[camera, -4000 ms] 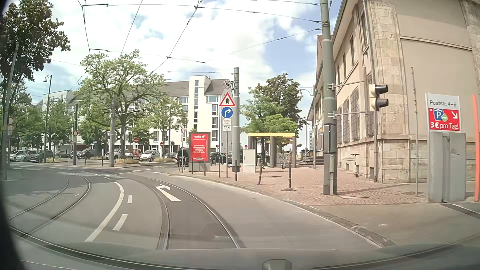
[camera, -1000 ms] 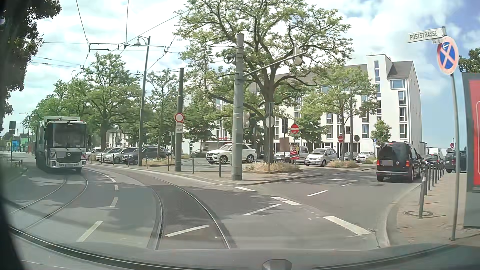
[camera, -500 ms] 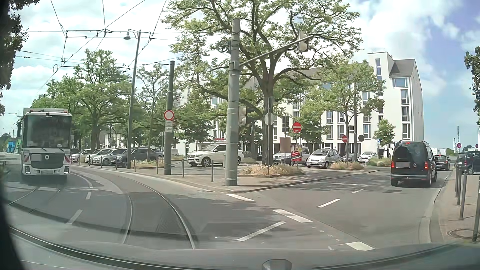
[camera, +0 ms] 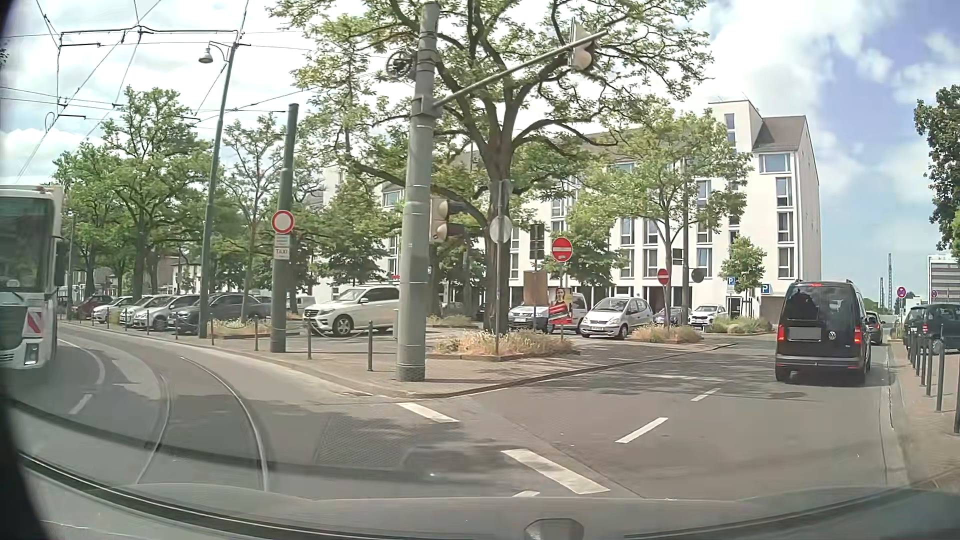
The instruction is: Follow the waypoints while adhering to traffic rules and regulations
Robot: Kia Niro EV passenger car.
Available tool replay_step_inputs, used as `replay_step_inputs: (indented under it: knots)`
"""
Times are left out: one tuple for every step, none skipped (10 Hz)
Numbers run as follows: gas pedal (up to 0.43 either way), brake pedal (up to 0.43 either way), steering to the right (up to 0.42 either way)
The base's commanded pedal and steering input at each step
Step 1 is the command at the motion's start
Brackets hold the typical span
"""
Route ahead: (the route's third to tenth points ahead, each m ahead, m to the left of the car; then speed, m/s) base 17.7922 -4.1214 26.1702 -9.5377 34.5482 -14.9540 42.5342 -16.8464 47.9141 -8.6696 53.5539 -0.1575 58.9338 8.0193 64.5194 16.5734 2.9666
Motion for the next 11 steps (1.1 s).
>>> replay_step_inputs:
  knots:
    - [0.000,0.079,0.310]
    - [0.000,0.073,0.338]
    - [0.000,0.061,0.361]
    - [0.000,0.055,0.376]
    - [0.000,0.055,0.389]
    - [0.000,0.055,0.397]
    - [0.000,0.055,0.403]
    - [0.000,0.061,0.411]
    - [0.000,0.085,0.420]
    - [0.000,0.128,0.425]
    - [0.000,0.165,0.430]
